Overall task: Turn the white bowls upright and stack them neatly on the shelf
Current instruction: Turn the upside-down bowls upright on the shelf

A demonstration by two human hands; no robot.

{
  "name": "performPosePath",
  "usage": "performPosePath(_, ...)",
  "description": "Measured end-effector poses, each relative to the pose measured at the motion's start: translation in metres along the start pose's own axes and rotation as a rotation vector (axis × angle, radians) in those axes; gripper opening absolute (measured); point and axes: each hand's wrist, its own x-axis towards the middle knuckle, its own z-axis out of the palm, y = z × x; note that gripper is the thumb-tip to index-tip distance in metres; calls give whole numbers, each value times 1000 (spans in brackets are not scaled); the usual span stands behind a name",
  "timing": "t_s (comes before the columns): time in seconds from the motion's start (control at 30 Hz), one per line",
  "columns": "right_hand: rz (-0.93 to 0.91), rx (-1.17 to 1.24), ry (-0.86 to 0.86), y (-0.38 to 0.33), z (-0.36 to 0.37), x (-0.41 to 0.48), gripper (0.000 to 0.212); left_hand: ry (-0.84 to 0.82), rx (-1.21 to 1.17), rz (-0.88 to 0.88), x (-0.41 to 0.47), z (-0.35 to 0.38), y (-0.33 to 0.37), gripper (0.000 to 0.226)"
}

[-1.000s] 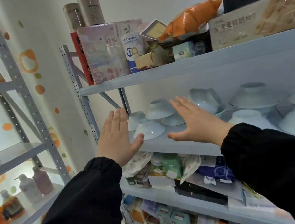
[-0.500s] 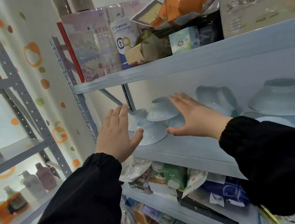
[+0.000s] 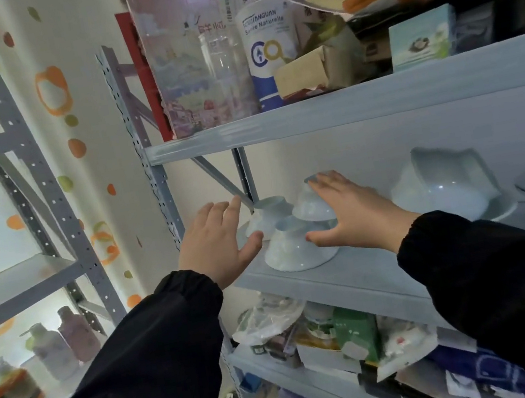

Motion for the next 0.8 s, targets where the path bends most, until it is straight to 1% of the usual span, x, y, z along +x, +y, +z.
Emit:
performPosePath(0.17, 89, -14, -9, -19, 17, 28, 104, -19, -25, 37, 13, 26, -43, 78)
performPosePath(0.3, 138, -2, 6, -15, 35, 40, 107, -55, -73, 40, 24, 55, -64, 80)
performPosePath(0.43, 181, -32, -23, 0, 47, 52, 109, -87, -120, 52, 33, 79, -61, 79)
performPosePath(0.53, 158, -49, 4, 14, 50, 63, 107, -84, -150, 47, 43, 94, -53, 76)
performPosePath(0.8, 129, -36, -52, 47, 59, 94, 106, -126, -162, -16, 73, 123, -36, 68)
